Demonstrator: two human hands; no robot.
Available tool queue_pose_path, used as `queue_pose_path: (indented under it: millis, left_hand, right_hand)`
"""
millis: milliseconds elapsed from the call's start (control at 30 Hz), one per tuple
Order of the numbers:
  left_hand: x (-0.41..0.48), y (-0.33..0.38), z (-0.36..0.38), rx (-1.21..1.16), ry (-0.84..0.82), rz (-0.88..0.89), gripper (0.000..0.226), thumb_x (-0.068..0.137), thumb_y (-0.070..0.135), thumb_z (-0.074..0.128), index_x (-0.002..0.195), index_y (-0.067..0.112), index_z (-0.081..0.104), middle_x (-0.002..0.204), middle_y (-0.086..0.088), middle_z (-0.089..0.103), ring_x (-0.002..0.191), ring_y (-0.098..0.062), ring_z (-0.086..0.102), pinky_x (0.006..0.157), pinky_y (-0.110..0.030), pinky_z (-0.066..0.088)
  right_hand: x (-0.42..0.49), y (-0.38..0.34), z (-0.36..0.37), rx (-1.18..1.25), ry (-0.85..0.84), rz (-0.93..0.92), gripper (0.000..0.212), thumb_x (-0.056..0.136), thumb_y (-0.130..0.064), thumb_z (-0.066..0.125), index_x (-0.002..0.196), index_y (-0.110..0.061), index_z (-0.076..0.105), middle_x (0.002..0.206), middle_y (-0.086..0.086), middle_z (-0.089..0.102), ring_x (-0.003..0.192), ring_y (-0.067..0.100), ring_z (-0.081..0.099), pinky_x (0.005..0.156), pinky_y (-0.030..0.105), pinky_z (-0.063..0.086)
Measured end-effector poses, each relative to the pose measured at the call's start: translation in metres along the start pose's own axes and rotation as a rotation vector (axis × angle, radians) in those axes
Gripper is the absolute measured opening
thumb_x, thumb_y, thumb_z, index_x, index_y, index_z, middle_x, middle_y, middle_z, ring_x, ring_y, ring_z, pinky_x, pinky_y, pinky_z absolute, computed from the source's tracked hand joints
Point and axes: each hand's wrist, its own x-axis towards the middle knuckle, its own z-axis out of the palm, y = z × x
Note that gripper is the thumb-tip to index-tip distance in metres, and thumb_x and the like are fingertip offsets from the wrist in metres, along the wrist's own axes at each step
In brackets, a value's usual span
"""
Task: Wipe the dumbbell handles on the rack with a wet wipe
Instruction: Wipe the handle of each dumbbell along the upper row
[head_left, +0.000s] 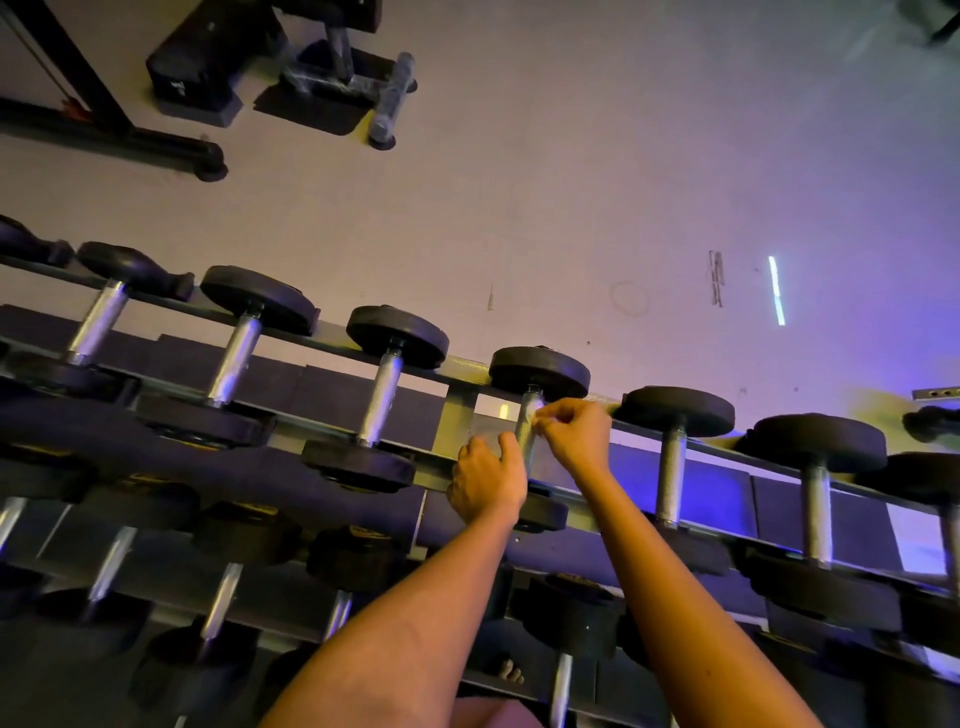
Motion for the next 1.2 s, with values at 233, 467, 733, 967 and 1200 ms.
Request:
queue_pose_path:
  millis: [233,467,733,967,1200]
  left_hand:
    - [0.0,-0.003,-0.001,-0.039,-0.033,0.012,0.055,0.096,0.049,0.033,0.142,0.021,0.043,0.143,-0.004,0.048,0.125,-0.027,0.048,0.103,-0.044,0.039]
    - [-0.003,-0.004,-0.004,-0.108,-0.073,0.04,0.049,0.097,0.04,0.031,0.143,0.025,0.041,0.145,-0.003,0.045,0.128,-0.025,0.045,0.103,-0.043,0.036]
    - [-0.004,-0.006,-0.007,-0.161,-0.057,0.035,0.042,0.098,0.034,0.03,0.133,0.031,0.053,0.134,-0.003,0.057,0.12,-0.028,0.052,0.101,-0.041,0.037]
    - [-0.004,-0.009,-0.005,-0.194,-0.043,0.051,0.043,0.098,0.032,0.033,0.138,0.031,0.048,0.141,-0.002,0.052,0.126,-0.026,0.048,0.106,-0.04,0.033]
    - [-0.003,-0.01,-0.004,-0.218,-0.046,0.04,0.045,0.099,0.034,0.031,0.14,0.032,0.047,0.143,-0.002,0.05,0.129,-0.027,0.046,0.107,-0.043,0.034]
  right_hand:
    - [-0.037,0.025,-0.001,-0.118,-0.141,0.04,0.01,0.075,-0.01,0.074,0.073,-0.015,0.065,0.072,0.003,0.069,0.072,0.021,0.067,0.073,0.041,0.059]
    - [-0.018,0.002,-0.007,0.036,0.116,-0.037,0.013,0.081,-0.017,0.075,0.091,-0.009,0.073,0.084,0.001,0.07,0.079,0.015,0.066,0.075,0.033,0.057]
    - [-0.001,-0.012,0.003,-0.107,-0.002,-0.08,0.011,0.083,-0.006,0.068,0.076,-0.014,0.072,0.073,-0.001,0.068,0.074,0.017,0.067,0.075,0.038,0.059]
    - [-0.032,0.002,-0.004,-0.211,-0.293,-0.011,0.017,0.078,-0.001,0.068,0.067,-0.013,0.074,0.069,0.0,0.071,0.069,0.014,0.068,0.062,0.021,0.057]
    - [-0.017,-0.011,-0.008,-0.047,-0.07,-0.057,0.004,0.081,-0.009,0.073,0.079,-0.011,0.076,0.075,0.003,0.072,0.072,0.018,0.07,0.07,0.033,0.06]
